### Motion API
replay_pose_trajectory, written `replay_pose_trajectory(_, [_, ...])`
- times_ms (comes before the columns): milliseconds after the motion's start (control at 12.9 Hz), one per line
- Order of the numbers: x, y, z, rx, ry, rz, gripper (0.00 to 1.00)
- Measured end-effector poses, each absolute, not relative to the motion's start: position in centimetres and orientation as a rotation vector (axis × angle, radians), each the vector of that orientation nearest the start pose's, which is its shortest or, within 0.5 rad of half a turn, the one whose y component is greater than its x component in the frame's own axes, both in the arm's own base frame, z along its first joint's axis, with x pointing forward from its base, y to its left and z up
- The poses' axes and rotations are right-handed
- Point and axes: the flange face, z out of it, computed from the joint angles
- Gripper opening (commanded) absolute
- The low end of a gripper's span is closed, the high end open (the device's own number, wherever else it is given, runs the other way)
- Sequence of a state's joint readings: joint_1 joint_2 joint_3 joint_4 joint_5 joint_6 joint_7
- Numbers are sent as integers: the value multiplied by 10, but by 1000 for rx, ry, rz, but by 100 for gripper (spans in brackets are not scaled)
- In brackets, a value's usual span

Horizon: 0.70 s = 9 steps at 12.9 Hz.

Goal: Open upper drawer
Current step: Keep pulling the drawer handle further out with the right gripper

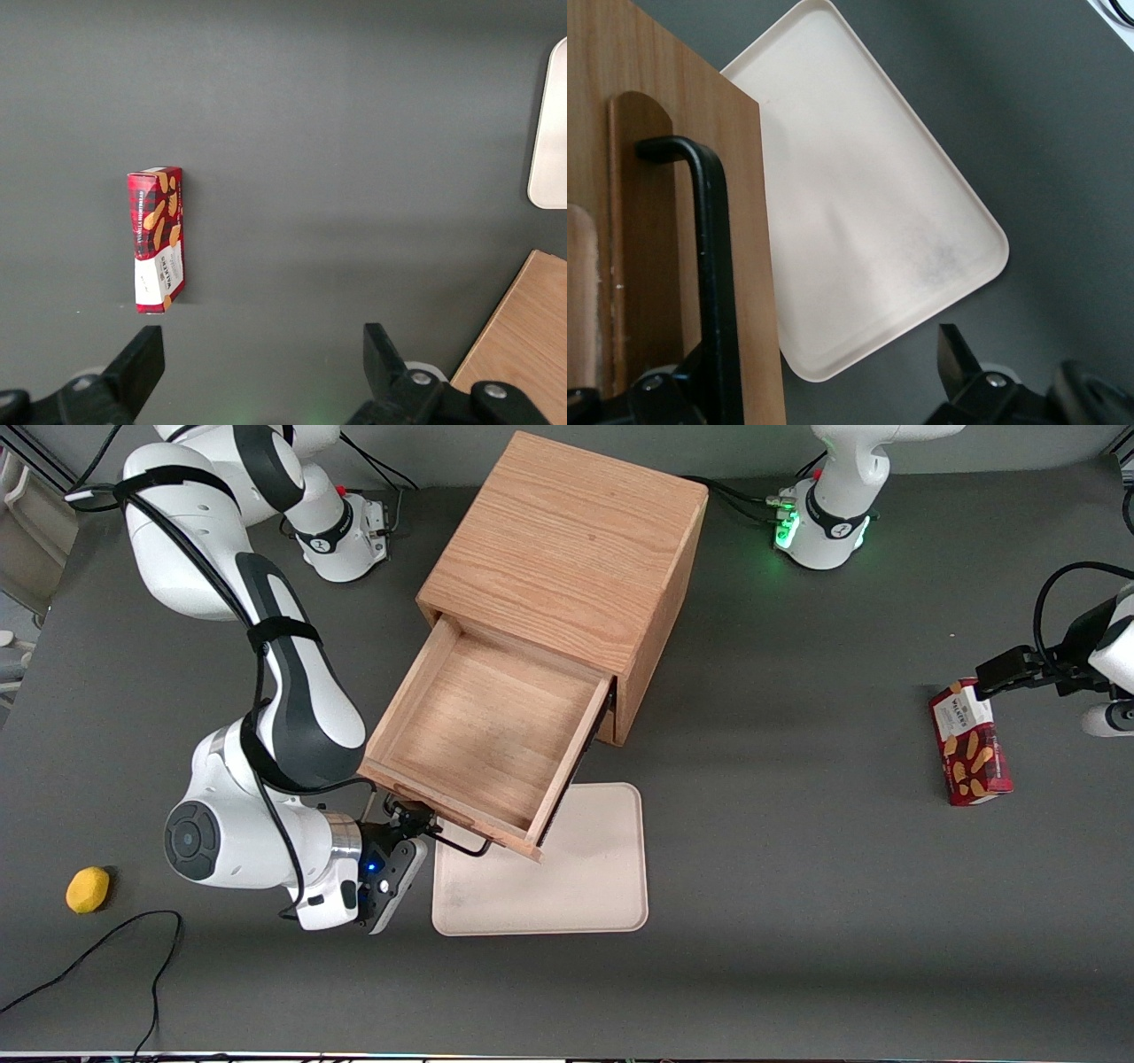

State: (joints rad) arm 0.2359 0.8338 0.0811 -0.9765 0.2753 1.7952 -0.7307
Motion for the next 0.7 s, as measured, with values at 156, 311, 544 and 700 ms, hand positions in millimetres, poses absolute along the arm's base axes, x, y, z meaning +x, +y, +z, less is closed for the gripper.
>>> replay_pose_trajectory(156, [731,240,371,-2499,-1298,-81,100])
replay_pose_trajectory(311, [731,240,371,-2498,-1298,-81,100])
replay_pose_trajectory(544, [731,240,373,-2493,-1296,-80,100])
replay_pose_trajectory(700, [732,237,377,-2491,-1293,-81,100])
